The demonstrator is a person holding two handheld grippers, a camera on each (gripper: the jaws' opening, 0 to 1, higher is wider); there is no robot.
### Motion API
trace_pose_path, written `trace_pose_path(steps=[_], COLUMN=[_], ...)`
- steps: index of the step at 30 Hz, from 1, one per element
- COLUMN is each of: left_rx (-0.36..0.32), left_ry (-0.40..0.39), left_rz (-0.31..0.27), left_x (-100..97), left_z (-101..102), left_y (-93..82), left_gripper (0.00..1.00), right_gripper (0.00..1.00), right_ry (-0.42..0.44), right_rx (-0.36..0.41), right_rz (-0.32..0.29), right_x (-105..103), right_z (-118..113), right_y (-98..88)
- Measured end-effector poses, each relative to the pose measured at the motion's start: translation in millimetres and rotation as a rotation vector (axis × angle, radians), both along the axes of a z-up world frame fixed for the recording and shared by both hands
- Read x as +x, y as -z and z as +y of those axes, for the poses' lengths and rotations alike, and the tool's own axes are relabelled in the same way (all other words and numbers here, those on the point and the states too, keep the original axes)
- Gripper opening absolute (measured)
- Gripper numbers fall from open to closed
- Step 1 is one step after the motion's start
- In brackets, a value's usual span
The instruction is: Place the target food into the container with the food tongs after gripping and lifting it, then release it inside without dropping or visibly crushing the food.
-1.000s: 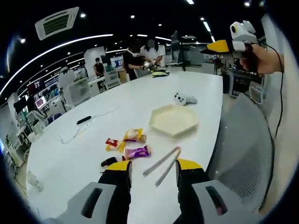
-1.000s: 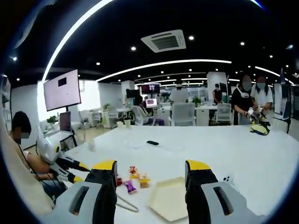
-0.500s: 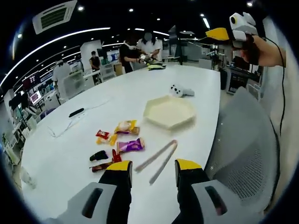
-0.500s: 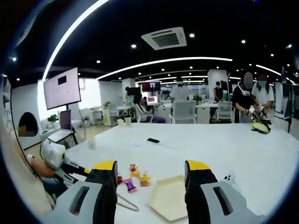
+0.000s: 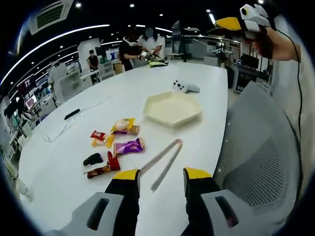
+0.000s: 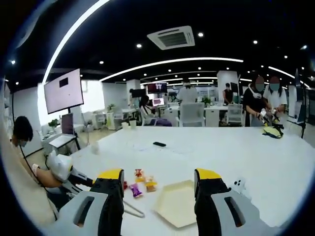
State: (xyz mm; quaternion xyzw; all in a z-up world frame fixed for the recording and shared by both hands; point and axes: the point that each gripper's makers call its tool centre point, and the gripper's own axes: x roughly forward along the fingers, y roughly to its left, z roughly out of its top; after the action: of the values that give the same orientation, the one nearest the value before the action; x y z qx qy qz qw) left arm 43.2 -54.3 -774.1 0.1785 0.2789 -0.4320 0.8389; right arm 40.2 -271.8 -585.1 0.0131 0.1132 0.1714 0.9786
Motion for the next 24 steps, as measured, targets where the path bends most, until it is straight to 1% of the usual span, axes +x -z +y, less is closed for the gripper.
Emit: trace_pose_path(steps=[5,8,12,15,20,24], left_rx=[0.027,0.028,0.032,0.055,0.076,0.131], left_ry=[0.020,0.028,0.037,0.073,0.088,0.136], left_rz=[0.012,0.021,0.031,0.025,0.025,0.012], left_x=[-1.3,-1.9,-2.0,-1.1,2.4,2.5], left_z=[1,-3,-5,-5,-1,2], left_y=[8.7,14.9,20.0,25.8,32.1,38.4], left_gripper=[0.33,0.32,0.31,0.30,0.29,0.28], right_gripper=[0.58,0.58,0.58,0.58,0.58,0.57], right_ry=[-0.009,-0.012,-0.001,0.013,0.019,0.019], right_rx=[-0.011,-0.026,-0.023,-0.011,-0.016,-0.009], right_rz=[0.011,0.016,0.019,0.028,0.041,0.054], right_x=[-1,-3,-4,-7,-9,-10], right_z=[1,0,-5,-9,-10,-9], right_y=[1.4,1.7,1.9,2.4,5.1,7.8])
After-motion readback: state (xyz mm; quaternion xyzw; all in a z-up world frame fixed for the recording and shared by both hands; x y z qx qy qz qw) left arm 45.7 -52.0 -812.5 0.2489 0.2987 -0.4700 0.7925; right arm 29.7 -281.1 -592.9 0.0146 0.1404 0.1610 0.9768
